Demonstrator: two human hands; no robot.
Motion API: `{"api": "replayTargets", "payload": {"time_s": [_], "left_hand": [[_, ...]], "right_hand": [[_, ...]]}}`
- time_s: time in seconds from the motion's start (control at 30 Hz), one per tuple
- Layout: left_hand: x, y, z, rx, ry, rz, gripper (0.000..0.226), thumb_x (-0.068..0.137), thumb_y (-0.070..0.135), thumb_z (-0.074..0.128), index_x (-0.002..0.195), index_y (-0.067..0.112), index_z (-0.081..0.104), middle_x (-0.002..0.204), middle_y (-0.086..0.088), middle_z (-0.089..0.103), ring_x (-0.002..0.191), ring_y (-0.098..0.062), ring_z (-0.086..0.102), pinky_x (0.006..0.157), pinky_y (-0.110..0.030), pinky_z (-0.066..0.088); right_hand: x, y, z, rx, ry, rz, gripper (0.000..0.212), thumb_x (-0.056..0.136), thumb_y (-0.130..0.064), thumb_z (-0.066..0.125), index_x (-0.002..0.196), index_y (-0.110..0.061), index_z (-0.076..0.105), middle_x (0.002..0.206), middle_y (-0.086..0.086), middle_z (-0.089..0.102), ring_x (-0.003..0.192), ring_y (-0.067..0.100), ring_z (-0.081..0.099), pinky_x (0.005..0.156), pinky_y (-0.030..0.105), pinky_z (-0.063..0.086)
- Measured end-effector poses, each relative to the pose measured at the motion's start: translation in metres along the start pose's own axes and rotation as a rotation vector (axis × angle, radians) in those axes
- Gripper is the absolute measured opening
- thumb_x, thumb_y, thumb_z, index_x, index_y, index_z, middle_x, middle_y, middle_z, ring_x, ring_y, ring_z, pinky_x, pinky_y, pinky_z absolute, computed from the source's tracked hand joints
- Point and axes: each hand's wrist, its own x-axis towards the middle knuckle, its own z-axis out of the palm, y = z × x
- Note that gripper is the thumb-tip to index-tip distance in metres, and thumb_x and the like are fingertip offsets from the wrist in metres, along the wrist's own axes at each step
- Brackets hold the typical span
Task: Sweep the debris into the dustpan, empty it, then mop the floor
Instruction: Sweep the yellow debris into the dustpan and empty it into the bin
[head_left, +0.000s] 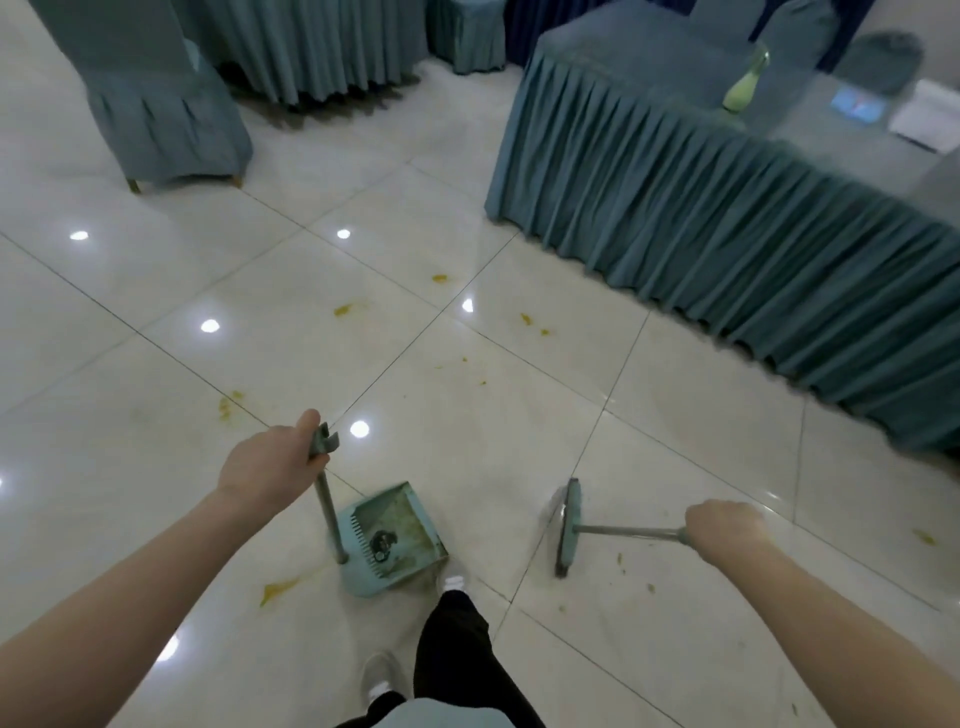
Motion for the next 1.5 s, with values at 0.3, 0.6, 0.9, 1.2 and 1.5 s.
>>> {"api": "replayTargets", "payload": {"time_s": [0.3, 0.6, 0.9, 1.2, 1.5], "left_hand": [[0.085, -0.004, -0.004, 0.023, -0.017, -0.121, 0.026, 0.093, 0.039, 0.051, 0.1, 0.02, 0.035, 0.079, -0.003, 0.062, 0.065, -0.027, 0.059, 0.048, -0.031, 0.041], [0.214, 0.009, -0.011, 0.04, -0.083, -0.261, 0.029, 0.092, 0.041, 0.05, 0.108, 0.02, 0.039, 0.089, -0.003, 0.066, 0.076, -0.03, 0.063, 0.056, -0.032, 0.045], [0.315, 0.031, -0.031, 0.092, -0.128, -0.294, 0.026, 0.093, 0.041, 0.05, 0.106, 0.02, 0.039, 0.092, -0.002, 0.067, 0.071, -0.028, 0.059, 0.053, -0.029, 0.041], [0.378, 0.079, -0.037, 0.086, -0.151, -0.129, 0.027, 0.093, 0.04, 0.051, 0.108, 0.02, 0.04, 0.087, -0.003, 0.062, 0.067, -0.026, 0.051, 0.055, -0.032, 0.045], [0.392, 0.114, -0.034, 0.087, -0.134, 0.158, 0.027, 0.094, 0.039, 0.049, 0.107, 0.019, 0.038, 0.087, -0.006, 0.065, 0.068, -0.031, 0.057, 0.053, -0.031, 0.042]], "right_hand": [[0.119, -0.04, -0.107, 0.22, 0.123, -0.16, 0.023, 0.101, -0.027, 0.042, 0.111, -0.025, 0.063, 0.089, -0.004, 0.055, 0.084, 0.02, 0.061, 0.067, 0.028, 0.042], [0.274, -0.13, -0.261, 0.193, 0.236, -0.444, 0.031, 0.1, -0.015, 0.042, 0.122, -0.022, 0.063, 0.118, 0.002, 0.066, 0.107, 0.023, 0.066, 0.071, 0.03, 0.04], [0.381, -0.118, -0.335, 0.116, 0.211, -0.47, 0.035, 0.097, -0.011, 0.042, 0.122, -0.019, 0.065, 0.118, 0.002, 0.067, 0.107, 0.023, 0.066, 0.084, 0.032, 0.052], [0.404, -0.017, -0.254, 0.378, -0.034, -0.171, 0.025, 0.098, -0.017, 0.039, 0.11, -0.02, 0.061, 0.085, -0.003, 0.052, 0.081, 0.021, 0.054, 0.071, 0.029, 0.044], [0.283, 0.018, -0.113, 0.704, -0.249, 0.139, 0.019, 0.101, -0.031, 0.041, 0.093, -0.02, 0.055, 0.08, -0.003, 0.055, 0.074, 0.017, 0.058, 0.069, 0.028, 0.046]]}}
